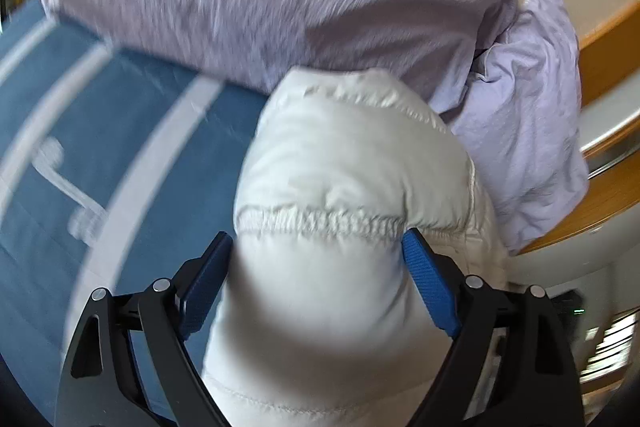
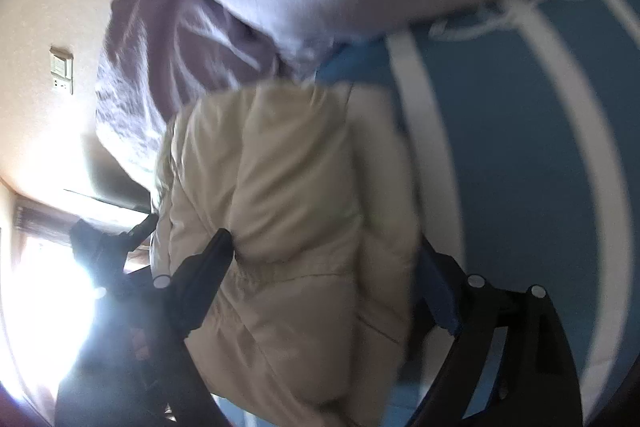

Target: Fold large clothes

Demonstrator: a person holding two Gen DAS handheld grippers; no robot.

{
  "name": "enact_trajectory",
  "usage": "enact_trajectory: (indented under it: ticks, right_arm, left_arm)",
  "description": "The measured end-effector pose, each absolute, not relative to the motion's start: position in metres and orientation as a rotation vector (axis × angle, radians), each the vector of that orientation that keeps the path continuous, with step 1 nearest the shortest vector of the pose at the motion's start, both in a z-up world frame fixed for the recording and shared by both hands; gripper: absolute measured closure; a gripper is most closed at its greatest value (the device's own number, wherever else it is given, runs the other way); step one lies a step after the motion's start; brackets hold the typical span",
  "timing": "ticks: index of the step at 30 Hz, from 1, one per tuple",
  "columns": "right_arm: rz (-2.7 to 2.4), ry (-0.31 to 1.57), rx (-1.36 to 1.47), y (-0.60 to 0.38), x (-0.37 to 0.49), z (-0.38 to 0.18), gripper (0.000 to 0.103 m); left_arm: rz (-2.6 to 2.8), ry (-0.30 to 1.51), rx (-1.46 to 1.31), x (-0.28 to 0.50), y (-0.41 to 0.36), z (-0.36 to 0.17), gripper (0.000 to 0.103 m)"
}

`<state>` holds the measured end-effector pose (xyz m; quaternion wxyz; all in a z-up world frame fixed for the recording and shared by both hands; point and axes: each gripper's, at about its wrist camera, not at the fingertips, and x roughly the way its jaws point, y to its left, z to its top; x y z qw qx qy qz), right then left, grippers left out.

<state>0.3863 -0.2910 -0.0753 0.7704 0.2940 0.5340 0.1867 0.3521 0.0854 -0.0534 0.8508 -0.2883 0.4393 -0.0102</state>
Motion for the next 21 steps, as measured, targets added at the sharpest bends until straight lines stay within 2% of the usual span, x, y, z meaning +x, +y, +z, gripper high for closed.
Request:
enact_trajectory:
  ticks: [9, 16, 21]
  right_arm:
    - [0.327, 0.977, 0.341, -0.261, 0.371, -0.014, 0.017]
    - [0.33, 0.87, 0.123, -0.203, 0.367, -0.001, 0.044]
    - [0.3, 0.871, 0.073, -0.194, 0.368, -0.018, 0.05]
  left_arm:
    - [0.044, 0.819, -0.26, 0.346, 0.033, -0.027, 0.013]
    - [0.047, 0.793, -0.045, 0.344, -0.008, -0.038, 0.01]
    - [0.04, 0.789, -0.008, 0.344, -0.012, -0.043, 0.009]
